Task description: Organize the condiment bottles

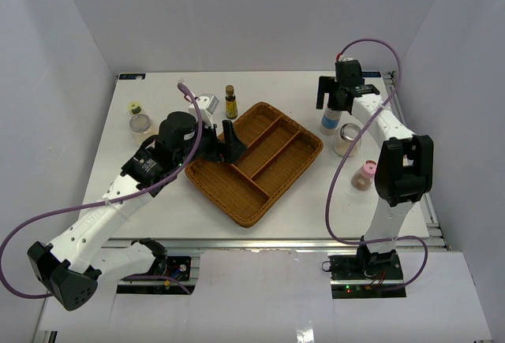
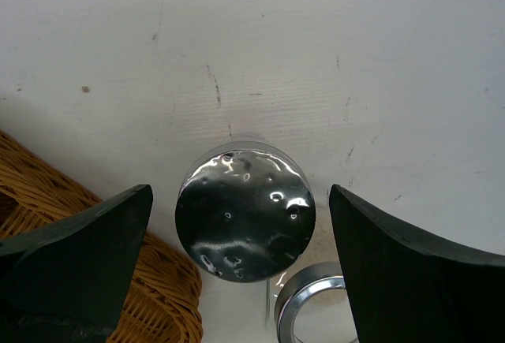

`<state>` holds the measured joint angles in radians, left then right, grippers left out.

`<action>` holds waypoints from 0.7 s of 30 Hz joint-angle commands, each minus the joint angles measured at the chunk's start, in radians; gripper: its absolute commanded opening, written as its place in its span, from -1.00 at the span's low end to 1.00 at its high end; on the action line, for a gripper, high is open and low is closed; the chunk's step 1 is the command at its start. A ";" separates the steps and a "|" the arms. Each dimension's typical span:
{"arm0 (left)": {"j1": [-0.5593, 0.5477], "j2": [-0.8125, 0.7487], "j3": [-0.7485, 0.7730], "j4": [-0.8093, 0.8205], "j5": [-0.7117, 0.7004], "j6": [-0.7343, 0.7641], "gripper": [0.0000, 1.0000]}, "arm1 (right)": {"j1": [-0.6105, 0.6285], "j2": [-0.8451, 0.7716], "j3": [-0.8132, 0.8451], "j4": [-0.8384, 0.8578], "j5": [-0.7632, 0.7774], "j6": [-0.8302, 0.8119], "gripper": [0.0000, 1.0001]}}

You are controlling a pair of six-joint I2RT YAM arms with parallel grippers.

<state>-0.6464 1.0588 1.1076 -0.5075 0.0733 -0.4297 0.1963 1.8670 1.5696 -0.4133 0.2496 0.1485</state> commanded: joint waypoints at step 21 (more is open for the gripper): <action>0.000 -0.031 0.046 -0.020 -0.027 -0.016 0.96 | 0.008 0.008 0.118 -0.088 0.061 -0.039 -0.85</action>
<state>-0.6464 1.0583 1.1115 -0.5173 0.0593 -0.4360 0.1968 1.8904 1.6101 -0.4700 0.2694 0.1300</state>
